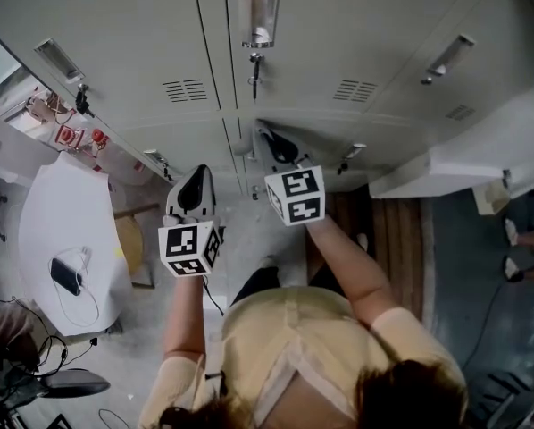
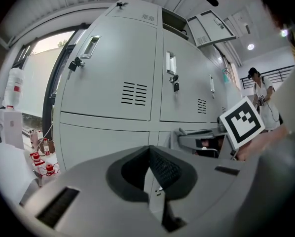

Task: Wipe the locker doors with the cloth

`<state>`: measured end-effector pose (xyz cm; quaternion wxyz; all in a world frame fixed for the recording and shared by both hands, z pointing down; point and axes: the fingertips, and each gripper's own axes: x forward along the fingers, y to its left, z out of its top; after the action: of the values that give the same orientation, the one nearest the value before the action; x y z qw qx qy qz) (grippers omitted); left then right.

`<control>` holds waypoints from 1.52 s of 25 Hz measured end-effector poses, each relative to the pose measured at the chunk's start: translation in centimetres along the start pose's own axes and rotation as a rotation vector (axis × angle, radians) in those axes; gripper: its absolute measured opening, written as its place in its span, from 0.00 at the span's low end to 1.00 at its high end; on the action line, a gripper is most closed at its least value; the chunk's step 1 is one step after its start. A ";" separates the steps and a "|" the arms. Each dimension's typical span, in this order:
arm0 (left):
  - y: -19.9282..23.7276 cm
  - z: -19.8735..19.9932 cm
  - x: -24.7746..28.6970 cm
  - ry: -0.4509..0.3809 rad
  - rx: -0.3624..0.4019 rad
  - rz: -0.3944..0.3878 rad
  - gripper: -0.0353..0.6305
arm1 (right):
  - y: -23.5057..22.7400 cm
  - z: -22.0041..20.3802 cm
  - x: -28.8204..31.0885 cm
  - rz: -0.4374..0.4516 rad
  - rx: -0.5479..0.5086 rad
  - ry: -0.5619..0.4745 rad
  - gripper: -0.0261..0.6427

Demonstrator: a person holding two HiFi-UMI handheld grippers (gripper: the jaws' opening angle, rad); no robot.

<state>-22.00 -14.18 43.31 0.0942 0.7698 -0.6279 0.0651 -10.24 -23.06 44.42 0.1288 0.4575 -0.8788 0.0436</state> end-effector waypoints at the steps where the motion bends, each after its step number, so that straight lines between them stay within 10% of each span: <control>1: -0.3 0.2 0.1 -0.004 0.006 -0.003 0.06 | -0.3 0.0 -0.1 -0.002 -0.001 0.000 0.06; 38: -10.5 -0.4 7.9 0.033 0.024 -0.180 0.06 | -16.1 -4.0 -7.4 -0.269 0.050 0.049 0.06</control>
<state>-10.13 -19.56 44.72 0.1009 0.8230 -0.5538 0.0766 7.72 -25.70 45.65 0.1435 0.5732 -0.8046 0.0590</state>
